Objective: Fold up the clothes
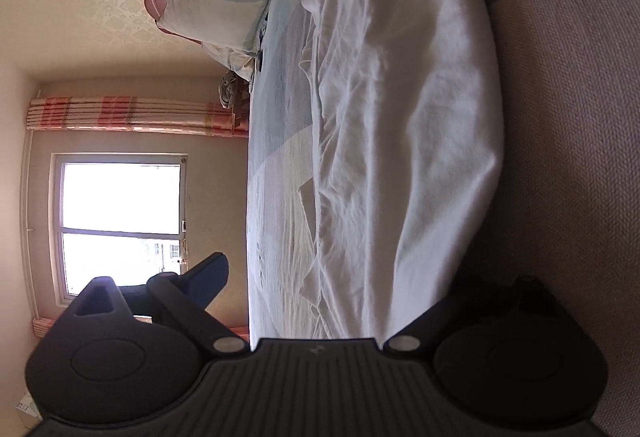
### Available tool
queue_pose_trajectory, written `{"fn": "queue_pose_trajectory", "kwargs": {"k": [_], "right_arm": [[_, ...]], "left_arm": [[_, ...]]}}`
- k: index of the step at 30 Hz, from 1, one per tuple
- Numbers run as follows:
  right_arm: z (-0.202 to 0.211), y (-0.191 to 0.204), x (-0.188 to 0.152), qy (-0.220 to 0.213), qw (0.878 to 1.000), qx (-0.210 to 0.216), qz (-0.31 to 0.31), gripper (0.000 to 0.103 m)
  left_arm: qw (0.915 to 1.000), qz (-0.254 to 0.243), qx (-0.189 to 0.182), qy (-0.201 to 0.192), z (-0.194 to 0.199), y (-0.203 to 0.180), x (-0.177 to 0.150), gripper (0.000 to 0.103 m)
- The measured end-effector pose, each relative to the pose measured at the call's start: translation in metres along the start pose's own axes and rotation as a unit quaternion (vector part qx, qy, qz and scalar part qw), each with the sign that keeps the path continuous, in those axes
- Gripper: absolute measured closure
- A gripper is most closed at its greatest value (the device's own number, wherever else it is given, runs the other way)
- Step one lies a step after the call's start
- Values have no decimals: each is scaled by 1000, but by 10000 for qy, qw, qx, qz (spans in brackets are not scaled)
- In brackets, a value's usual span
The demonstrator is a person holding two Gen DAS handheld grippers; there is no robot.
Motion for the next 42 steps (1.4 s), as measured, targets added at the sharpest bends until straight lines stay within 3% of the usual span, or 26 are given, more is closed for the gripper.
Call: {"fn": "queue_pose_trajectory", "kwargs": {"k": [1, 3, 5, 8, 10, 12, 14, 17, 21, 24, 26, 28, 33, 34, 35, 37, 38, 39, 42], "right_arm": [[3, 4, 1, -44, 9999, 33, 115, 17], [7, 14, 2, -107, 9994, 125, 293, 34], [10, 21, 2, -114, 9991, 164, 387, 51], [10, 21, 3, -95, 9990, 182, 392, 53], [9, 19, 3, -109, 9988, 198, 435, 51], [11, 18, 4, -141, 9979, 110, 622, 41], [9, 16, 4, -118, 9970, 4, 760, 24], [7, 13, 3, -92, 9955, -144, 928, 23], [4, 11, 1, -20, 9977, -83, 679, 24], [4, 17, 9, -86, 9976, -96, 687, 35], [8, 28, 18, -206, 9958, -173, 873, 50], [9, 33, 15, -212, 9952, -140, 941, 57], [0, 26, -1, -27, 9966, -67, 826, 57], [-2, 28, 0, -19, 9959, -63, 898, 62], [-3, 33, 2, 16, 9942, -45, 1071, 76], [-2, 48, 0, 70, 9920, -108, 1255, 92], [-1, 52, -2, 77, 9921, -143, 1244, 92], [-1, 49, -3, 63, 9936, -99, 1122, 92], [-2, 42, -4, 33, 9955, 20, 943, 92]], "left_arm": [[10000, 43, -89, 11, 1, -2, -1, 28], [9995, 180, -258, 44, 4, -8, -3, 50], [9991, 241, -336, 63, 6, -13, -4, 64], [9990, 170, -401, 92, 9, -21, -4, 81], [9991, 75, -413, 104, 9, -22, -4, 82], [9990, 59, -404, 163, 9, -19, -4, 76], [9991, 58, -374, 201, 11, -18, -6, 72], [9991, 94, -341, 234, 15, -20, -14, 72], [9982, 291, -413, 317, 10, -17, -10, 75], [9983, 279, -404, 320, 8, -17, 2, 80], [9981, 311, -426, 317, 9, -16, 3, 79], [9978, 391, -450, 299, 10, -15, -6, 77], [9983, 271, -255, 447, 12, -20, -10, 82], [9984, 224, -212, 480, 12, -22, -8, 83], [9983, 227, -172, 508, 12, -24, -7, 84], [9978, 348, -150, 542, 11, -25, -6, 90], [9973, 440, -219, 548, 10, -25, -7, 99], [9966, 533, -288, 553, 10, -26, -7, 103], [9959, 611, -422, 515, 10, -21, -9, 102]]}}
Point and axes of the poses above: each gripper's, at about its wrist camera, not at the fingertips, and z roughly against the way its jaws point, y to its left, x to its top, the point moved 3 cm from there along -z, roughly the way its jaws point, and after that the axes turned 6 degrees about y, right-handed, at the moved point
